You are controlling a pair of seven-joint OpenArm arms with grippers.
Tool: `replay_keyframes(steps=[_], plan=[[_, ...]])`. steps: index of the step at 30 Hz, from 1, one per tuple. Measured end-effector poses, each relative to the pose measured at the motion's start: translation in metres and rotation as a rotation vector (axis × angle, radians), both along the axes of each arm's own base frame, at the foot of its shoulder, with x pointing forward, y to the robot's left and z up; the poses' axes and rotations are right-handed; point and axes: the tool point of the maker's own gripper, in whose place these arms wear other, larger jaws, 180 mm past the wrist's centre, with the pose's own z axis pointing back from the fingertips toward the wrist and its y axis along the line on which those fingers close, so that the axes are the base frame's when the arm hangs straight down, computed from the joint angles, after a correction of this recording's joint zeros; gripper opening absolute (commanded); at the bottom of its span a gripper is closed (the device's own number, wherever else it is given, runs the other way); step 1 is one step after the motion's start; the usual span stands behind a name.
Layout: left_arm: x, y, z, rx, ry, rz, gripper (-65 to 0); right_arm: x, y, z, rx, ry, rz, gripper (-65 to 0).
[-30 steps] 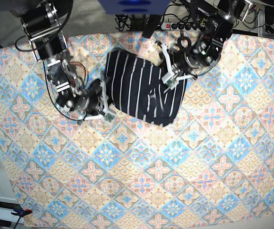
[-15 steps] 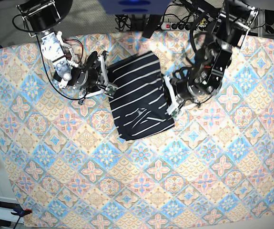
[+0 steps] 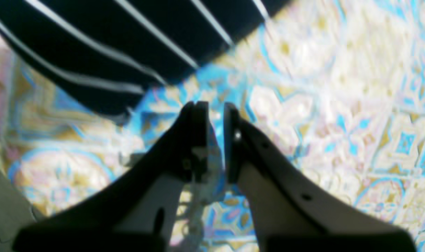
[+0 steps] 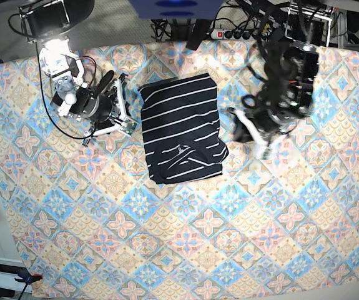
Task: Fold the T-shirt properly
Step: 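Grasp the folded bundle sides with both grippers and slide it aside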
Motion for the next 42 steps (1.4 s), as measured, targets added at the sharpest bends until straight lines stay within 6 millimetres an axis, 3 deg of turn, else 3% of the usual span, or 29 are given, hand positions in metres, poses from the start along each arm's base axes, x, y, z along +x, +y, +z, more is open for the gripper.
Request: replay_keyframes(steps=[3,6,9,14,18,20,23,26,29,31,33,37,39,42], plan=[[0.002,0.040,0.017,-0.093,0.016,0.121,-50.2,0.002,0.012,0.003,0.034,-0.005,0.015,-57.6],[0.000,0.047,0.024,-0.180,0.021,0.170,-43.7,0.023,0.011,0.012,0.035,-0.043,0.009,-57.6],[-0.006,0.035,0.021,-0.220,0.045,0.157,-44.8,0.036,0.010,0.015,0.029,-0.063,-0.020,-57.6],[-0.037,0.024,0.004,-0.264,0.143,0.157,-50.5,0.032,0.030,0.011,0.107,-0.034,-0.015,-57.6],[-0.058,-0.008,-0.011,-0.282,0.203,0.108,-53.6,0.059,-0.010,-0.002,0.092,-0.025,-0.156,-57.6],[-0.058,-0.024,-0.010,-0.305,0.203,0.081,-55.1,0.066,-0.026,-0.013,0.056,-0.005,-0.207,-57.7],[-0.064,-0.045,-0.005,-0.302,0.202,0.007,-58.8,0.057,-0.014,-0.018,0.094,0.024,-0.190,-57.7],[-0.075,-0.061,-0.005,-0.322,0.216,-0.025,-62.5,0.059,0.007,-0.007,0.165,0.001,-0.161,-57.6],[-0.080,-0.065,-0.018,-0.297,0.239,-0.017,-63.1,0.063,-0.011,-0.020,0.114,0.029,-0.195,-57.6],[-0.075,-0.065,-0.028,-0.252,0.244,-0.018,-63.1,0.053,-0.018,-0.037,0.085,0.079,-0.221,-57.7],[-0.065,-0.068,-0.035,-0.234,0.244,-0.014,-63.3,0.040,-0.006,-0.047,0.092,0.115,-0.193,-57.8],[-0.051,-0.087,-0.041,-0.221,0.242,-0.026,-63.4,0.034,0.029,-0.043,0.151,0.116,-0.116,-57.8],[-0.040,-0.090,-0.043,-0.211,0.242,-0.027,-63.5,0.034,0.034,-0.039,0.143,0.099,-0.089,-57.8],[-0.017,-0.092,-0.044,-0.194,0.217,-0.021,-63.6,0.016,0.032,-0.042,0.124,0.109,-0.075,-57.8]])
